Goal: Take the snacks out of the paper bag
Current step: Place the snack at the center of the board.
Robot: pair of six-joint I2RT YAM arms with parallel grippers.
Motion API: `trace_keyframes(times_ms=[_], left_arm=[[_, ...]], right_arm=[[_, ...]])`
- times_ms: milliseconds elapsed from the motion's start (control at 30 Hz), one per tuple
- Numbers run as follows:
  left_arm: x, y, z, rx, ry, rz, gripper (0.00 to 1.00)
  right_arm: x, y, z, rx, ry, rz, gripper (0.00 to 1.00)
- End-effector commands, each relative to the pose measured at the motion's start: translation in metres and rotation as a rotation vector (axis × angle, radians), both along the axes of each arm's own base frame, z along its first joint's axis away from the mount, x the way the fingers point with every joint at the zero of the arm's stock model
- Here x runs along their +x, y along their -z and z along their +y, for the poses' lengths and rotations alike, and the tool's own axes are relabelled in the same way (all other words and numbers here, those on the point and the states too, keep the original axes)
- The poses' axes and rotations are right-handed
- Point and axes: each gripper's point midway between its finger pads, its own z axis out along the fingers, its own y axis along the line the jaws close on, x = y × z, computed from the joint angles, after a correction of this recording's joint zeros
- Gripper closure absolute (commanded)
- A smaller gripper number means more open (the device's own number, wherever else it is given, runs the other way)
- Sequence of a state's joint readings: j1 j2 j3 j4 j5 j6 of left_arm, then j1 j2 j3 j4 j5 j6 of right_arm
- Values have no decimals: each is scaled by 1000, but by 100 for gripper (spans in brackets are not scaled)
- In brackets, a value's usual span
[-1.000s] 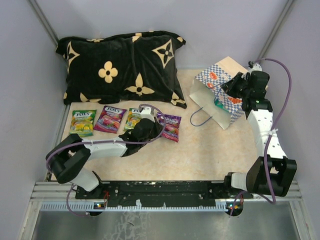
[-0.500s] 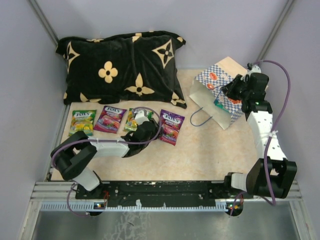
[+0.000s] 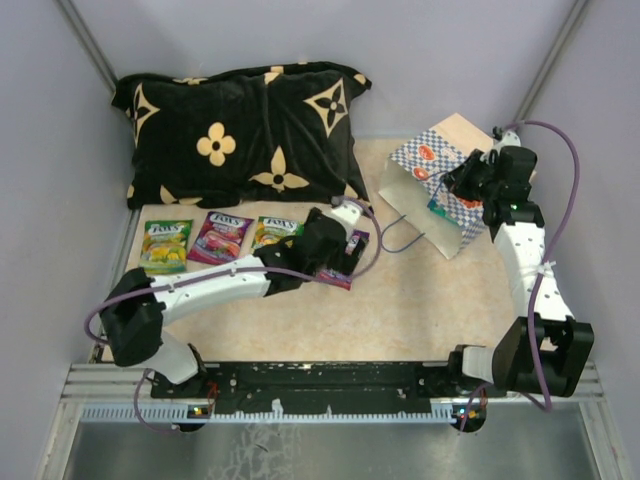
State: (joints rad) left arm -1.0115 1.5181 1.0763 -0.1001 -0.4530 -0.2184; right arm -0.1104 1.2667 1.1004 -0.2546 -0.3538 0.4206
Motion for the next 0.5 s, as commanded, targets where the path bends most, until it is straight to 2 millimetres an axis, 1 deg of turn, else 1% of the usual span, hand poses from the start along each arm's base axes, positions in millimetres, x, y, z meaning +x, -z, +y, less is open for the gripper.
trace_keyframes(times_ms=[0,33,167,233,333,467], left_arm=[[-21,74,21,495,221,44,0],[-18,77,13,478,223,36,0],[-2,92,-6,421,197,52,0],[10,98,-11,392,178,77,0],[23,112,-19,357,170,136,0],[29,125,-29,292,152,200,0]], right_arm=[[-3,-23,9,-4,-33,-75,100],[-4,-23,10,-5,-34,-73,100],[-8,-21,8,-31,-31,-62,100],[-11,-19,7,-43,-32,-57,100],[-15,-15,6,-58,-32,-49,100],[-17,-9,6,-59,-33,-40,100]])
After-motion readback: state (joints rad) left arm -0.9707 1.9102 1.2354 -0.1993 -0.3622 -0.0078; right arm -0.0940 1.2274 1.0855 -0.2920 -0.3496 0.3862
